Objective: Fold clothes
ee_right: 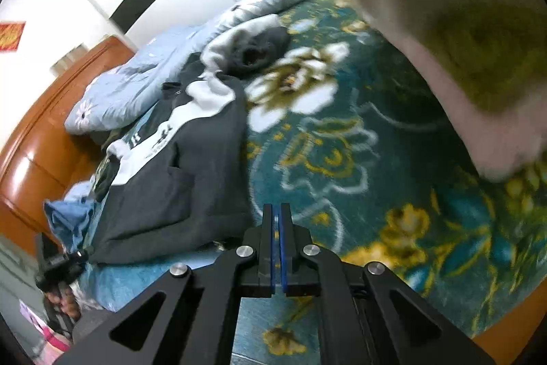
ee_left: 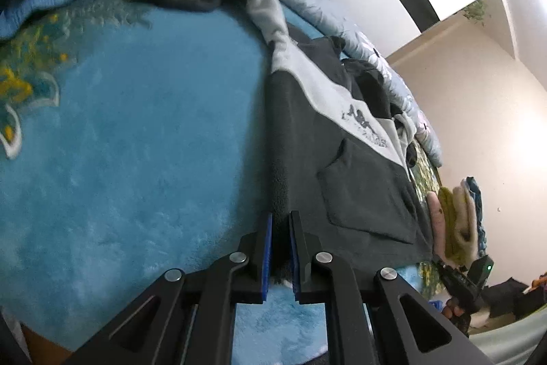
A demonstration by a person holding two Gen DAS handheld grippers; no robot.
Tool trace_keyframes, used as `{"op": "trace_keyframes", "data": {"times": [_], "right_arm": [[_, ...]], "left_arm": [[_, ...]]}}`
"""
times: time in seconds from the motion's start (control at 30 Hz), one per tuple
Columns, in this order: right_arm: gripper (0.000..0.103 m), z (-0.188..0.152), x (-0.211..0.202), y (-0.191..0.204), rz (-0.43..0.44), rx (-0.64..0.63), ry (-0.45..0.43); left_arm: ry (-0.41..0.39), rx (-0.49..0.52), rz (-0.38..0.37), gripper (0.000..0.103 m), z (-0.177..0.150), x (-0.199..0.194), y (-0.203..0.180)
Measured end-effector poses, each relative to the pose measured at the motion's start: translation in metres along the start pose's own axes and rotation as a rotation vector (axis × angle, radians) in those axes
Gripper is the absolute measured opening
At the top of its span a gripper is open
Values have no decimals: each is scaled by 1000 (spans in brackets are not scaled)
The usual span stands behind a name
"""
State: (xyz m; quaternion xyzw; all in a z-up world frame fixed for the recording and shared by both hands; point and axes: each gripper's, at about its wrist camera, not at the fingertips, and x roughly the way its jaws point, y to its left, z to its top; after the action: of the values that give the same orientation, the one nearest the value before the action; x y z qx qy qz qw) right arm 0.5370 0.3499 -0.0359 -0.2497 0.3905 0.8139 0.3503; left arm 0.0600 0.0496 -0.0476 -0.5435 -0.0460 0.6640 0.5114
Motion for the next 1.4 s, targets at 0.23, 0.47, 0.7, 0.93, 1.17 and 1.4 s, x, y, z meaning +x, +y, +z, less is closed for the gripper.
{"op": "trace_keyframes", "data": {"times": [0.23, 0.47, 0.7, 0.93, 1.17, 1.4], "right_arm": [[2, 40, 3, 34, 37, -71, -54], [10, 97, 11, 96, 15, -194, -90], [91, 154, 29, 133, -120, -310, -141], [91, 197, 123, 173, -293, -509, -30], [91, 225, 248, 201, -498, -607, 80], [36, 234, 316, 184, -760, -619, 208]], "left_arm": [[-173, 92, 173, 51, 32, -53, -49], [-478, -124, 165, 93, 64, -40, -145], [-573, -207, 279, 103, 9, 27, -210], [-593, -21, 343, 103, -17, 44, -235], [-656, -146, 305, 103, -13, 21, -206], [-565, -169, 254, 103, -6, 33, -193]]}}
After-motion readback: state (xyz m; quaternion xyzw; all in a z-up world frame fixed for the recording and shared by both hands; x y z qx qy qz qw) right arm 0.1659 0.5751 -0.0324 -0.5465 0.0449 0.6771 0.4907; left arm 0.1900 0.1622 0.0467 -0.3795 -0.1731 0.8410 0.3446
